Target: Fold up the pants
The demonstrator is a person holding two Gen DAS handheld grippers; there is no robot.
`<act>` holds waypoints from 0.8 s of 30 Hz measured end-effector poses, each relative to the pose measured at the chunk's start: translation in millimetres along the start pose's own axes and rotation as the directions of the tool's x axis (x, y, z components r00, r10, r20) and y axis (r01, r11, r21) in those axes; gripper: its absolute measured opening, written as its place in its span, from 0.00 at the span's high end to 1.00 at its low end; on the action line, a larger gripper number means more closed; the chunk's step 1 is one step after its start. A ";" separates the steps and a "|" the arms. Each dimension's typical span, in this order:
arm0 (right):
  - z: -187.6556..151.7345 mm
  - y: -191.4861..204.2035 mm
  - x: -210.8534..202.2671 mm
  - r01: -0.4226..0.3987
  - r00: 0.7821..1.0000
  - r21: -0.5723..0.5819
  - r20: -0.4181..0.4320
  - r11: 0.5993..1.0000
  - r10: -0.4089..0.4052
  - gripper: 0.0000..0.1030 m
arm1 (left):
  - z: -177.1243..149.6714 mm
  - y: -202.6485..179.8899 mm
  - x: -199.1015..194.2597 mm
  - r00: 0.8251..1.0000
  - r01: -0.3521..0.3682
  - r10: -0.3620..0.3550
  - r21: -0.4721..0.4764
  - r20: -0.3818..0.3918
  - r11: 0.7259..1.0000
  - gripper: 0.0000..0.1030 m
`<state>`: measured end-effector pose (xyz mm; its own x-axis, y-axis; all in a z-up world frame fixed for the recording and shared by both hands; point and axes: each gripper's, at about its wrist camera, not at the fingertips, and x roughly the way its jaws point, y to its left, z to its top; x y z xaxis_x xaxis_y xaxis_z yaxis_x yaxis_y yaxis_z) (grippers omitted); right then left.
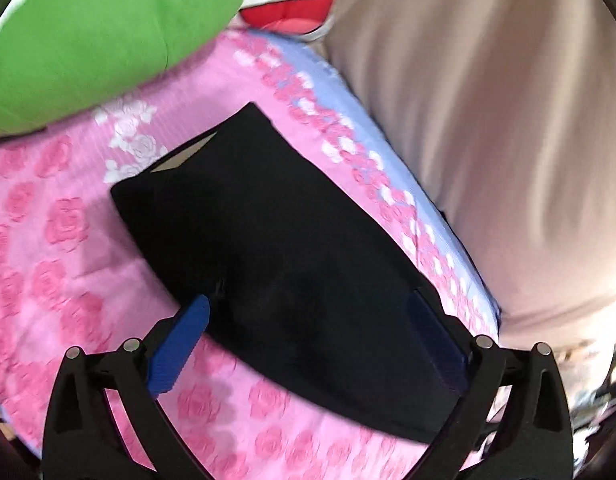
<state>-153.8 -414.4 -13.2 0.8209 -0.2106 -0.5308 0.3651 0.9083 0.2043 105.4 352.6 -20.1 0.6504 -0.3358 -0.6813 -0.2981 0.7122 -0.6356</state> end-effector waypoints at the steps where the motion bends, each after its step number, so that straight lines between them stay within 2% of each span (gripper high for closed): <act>1: -4.8 5.8 0.2 -0.014 1.000 -0.005 -0.009 1.000 0.014 0.35 | 5.4 1.4 8.0 1.000 0.013 -0.013 -0.021 -0.005 1.000 0.18; 2: -7.8 10.7 1.1 -0.026 1.000 -0.013 -0.019 1.000 0.025 0.35 | 11.8 1.2 14.8 1.000 0.026 -0.027 -0.024 -0.013 0.999 0.33; 3: -9.4 16.5 2.9 -0.029 0.999 -0.023 -0.028 0.999 0.028 0.35 | 20.7 -1.3 20.6 1.000 0.008 -0.009 -0.024 -0.025 1.000 0.84; 4: -11.8 20.6 4.4 -0.031 0.999 -0.030 -0.036 0.999 0.030 0.35 | 29.7 -9.7 19.6 1.000 0.015 -0.015 0.005 -0.026 1.000 0.94; 5: -13.4 23.5 5.4 -0.034 0.999 -0.028 -0.041 0.999 0.033 0.35 | 33.3 -14.5 11.1 0.999 0.032 -0.032 0.028 -0.004 0.999 0.94; 7: -15.7 23.2 3.5 -0.049 0.998 0.005 -0.038 0.999 0.049 0.35 | 31.7 -35.9 -25.3 0.993 0.066 -0.079 0.141 0.090 0.988 0.94; 8: -17.1 21.4 1.8 -0.063 0.997 0.021 -0.035 0.998 0.064 0.35 | 24.6 -41.0 -37.5 0.992 0.040 -0.062 0.190 0.107 0.981 0.94; 10: -24.4 17.0 1.7 -0.063 0.997 0.048 -0.044 0.997 0.065 0.34 | 6.8 -28.8 -41.7 0.993 -0.069 0.045 0.227 0.109 0.972 0.91; 11: -27.8 15.0 5.0 -0.050 0.997 0.056 -0.060 0.997 0.053 0.34 | -0.3 -12.4 -33.1 0.990 -0.126 0.111 0.206 0.082 0.970 0.91; 12: -31.7 11.5 11.9 -0.041 0.995 0.082 -0.090 0.996 0.049 0.34 | -4.5 2.1 -22.6 0.989 -0.150 0.145 0.182 0.044 0.972 0.91; 15: -29.5 6.0 27.0 -0.093 0.986 0.171 -0.121 0.981 0.114 0.34 | -18.5 39.7 5.8 0.985 -0.165 0.169 0.084 -0.043 0.983 0.91; 17: -15.8 14.8 37.6 -0.112 0.982 0.196 -0.126 0.974 0.139 0.33 | -25.2 43.3 9.5 0.983 -0.179 0.182 0.089 -0.031 0.980 0.90; 20: 6.0 32.5 62.7 -0.132 0.973 0.217 -0.156 0.967 0.168 0.19 | -27.9 37.3 12.3 0.979 -0.201 0.203 0.104 -0.003 0.974 0.89; 21: 11.0 37.1 76.4 -0.108 0.972 0.213 -0.184 0.971 0.148 0.19 | -26.8 36.6 14.3 0.978 -0.205 0.206 0.102 -0.003 0.973 0.89; 22: 15.7 40.1 94.8 -0.048 0.970 0.204 -0.223 0.978 0.094 0.19 | -25.9 36.7 16.3 0.978 -0.209 0.211 0.098 -0.007 0.973 0.89; 23: 19.7 43.6 116.8 0.007 0.964 0.187 -0.261 0.982 0.043 0.37 | -23.8 34.7 18.3 0.977 -0.212 0.214 0.100 -0.009 0.972 0.89; 24: 22.2 44.5 127.0 0.025 0.961 0.175 -0.275 0.984 0.025 0.96 | -23.9 34.1 20.4 0.975 -0.218 0.220 0.101 -0.012 0.971 0.89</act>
<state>-23.6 -408.8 -53.2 0.6773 -0.0804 -0.7313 0.4562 0.8257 0.3318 91.8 355.3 -64.4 0.5607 -0.1778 -0.8087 -0.3605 0.8268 -0.4317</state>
